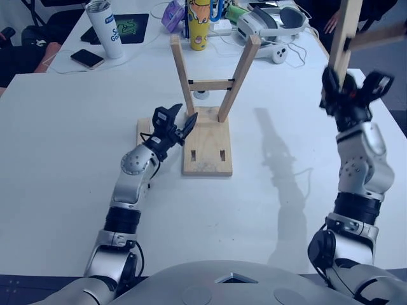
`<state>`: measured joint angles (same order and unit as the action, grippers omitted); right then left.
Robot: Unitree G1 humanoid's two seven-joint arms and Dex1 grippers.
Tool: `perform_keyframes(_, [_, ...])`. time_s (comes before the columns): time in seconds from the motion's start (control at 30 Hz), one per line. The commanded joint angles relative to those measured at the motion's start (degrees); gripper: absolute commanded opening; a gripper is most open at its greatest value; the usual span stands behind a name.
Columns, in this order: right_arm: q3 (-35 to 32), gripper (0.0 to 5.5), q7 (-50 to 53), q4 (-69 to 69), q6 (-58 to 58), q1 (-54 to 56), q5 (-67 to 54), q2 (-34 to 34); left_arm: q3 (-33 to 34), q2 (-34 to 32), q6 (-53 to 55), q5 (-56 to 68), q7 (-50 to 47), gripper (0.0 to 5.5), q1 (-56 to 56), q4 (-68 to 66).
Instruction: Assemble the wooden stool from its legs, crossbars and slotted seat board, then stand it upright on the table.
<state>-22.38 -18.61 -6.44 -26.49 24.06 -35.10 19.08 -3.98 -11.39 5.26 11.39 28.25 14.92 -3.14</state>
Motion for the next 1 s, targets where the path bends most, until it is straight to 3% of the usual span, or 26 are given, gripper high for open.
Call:
perform_keyframes(0.03, [0.1, 2.06, -5.1, -8.1, -13.5, 5.8, -16.3, 4.8, 4.2, -4.7, 7.3, 7.8, 5.9, 2.65, 5.1, 5.0])
perform_keyframes(0.13, [0.1, 2.06, -9.1, -11.0, -22.4, 4.6, -26.0, 9.5, 6.3, -7.4, 12.1, 13.8, 9.5, 2.65, 6.7, 9.7])
perform_keyframes(0.27, [3.6, 2.06, -13.5, -14.1, -30.0, -0.5, -31.9, 13.4, 12.7, -9.0, 29.2, 35.8, 11.3, 3.21, 7.8, 16.4])
perform_keyframes(0.43, [7.7, 2.06, -21.9, -14.8, -35.3, -6.3, -34.6, 17.3, 17.1, -11.7, 44.8, 55.5, 10.4, 3.91, 10.5, 15.3])
perform_keyframes(0.57, [9.1, 2.06, -28.7, -11.7, -36.7, -8.0, -35.6, 18.7, 17.1, -12.9, 49.6, 59.6, 11.0, 4.39, 11.2, 12.3])
perform_keyframes(0.93, [14.3, 2.06, -36.9, -10.9, -34.8, -10.9, -31.2, 20.2, 16.8, -13.3, 55.2, 66.1, 10.0, 4.39, 9.8, 13.5])
perform_keyframes(1.0, [13.8, 2.06, -36.5, -10.4, -34.8, -10.6, -31.2, 19.9, 16.3, -13.8, 55.8, 65.9, 10.3, 4.14, 9.8, 13.7])
